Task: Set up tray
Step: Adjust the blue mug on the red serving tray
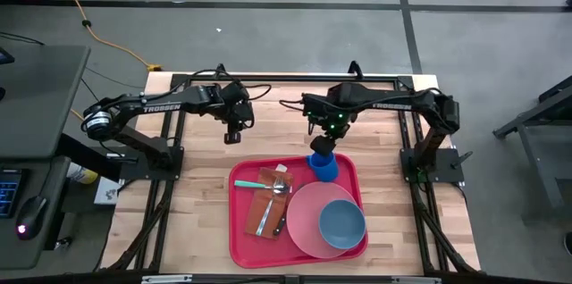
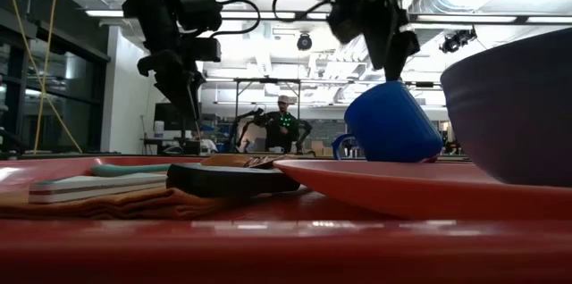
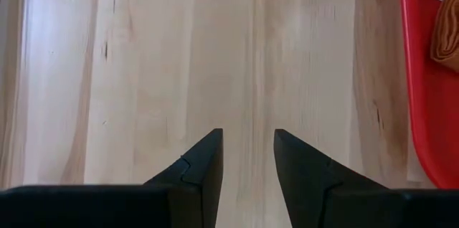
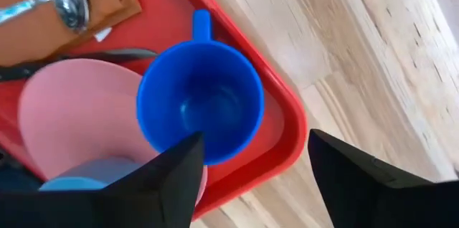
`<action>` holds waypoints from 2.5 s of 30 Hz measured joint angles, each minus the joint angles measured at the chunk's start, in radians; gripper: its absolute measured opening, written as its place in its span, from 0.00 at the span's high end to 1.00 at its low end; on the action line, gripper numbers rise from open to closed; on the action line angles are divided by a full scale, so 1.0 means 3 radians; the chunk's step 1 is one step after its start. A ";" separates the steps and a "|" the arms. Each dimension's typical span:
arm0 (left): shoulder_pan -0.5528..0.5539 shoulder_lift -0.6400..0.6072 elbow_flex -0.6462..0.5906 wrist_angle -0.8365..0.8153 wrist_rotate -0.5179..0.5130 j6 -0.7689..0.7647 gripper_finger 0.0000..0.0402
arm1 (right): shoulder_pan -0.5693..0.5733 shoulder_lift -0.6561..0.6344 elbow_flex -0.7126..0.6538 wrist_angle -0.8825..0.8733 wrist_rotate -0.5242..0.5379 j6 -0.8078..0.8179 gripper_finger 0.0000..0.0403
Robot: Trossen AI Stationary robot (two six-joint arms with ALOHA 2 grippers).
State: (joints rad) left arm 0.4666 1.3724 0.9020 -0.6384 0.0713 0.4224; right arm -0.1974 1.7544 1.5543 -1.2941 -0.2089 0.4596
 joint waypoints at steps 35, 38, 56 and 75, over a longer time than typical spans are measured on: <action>-0.0005 0.0000 0.0000 0.0034 -0.0002 -0.0001 0.61 | 0.0074 0.0387 -0.0001 0.0019 -0.0005 -0.0044 0.44; -0.0005 0.0000 0.0000 0.0034 -0.0002 -0.0001 0.61 | 0.0076 0.0386 -0.0050 0.0097 -0.0013 -0.0015 0.43; -0.0005 0.0000 0.0000 0.0028 -0.0003 -0.0001 0.61 | 0.0079 0.0368 -0.0647 0.0539 -0.0290 0.0228 0.47; -0.0005 -0.0001 0.0000 0.0029 -0.0003 -0.0001 0.61 | 0.0079 0.0368 -0.0652 0.0516 -0.0147 0.0306 0.98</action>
State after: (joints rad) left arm 0.4652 1.3721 0.9020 -0.6296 0.0704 0.4220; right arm -0.1738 1.8648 1.3586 -1.1393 -0.2528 0.5514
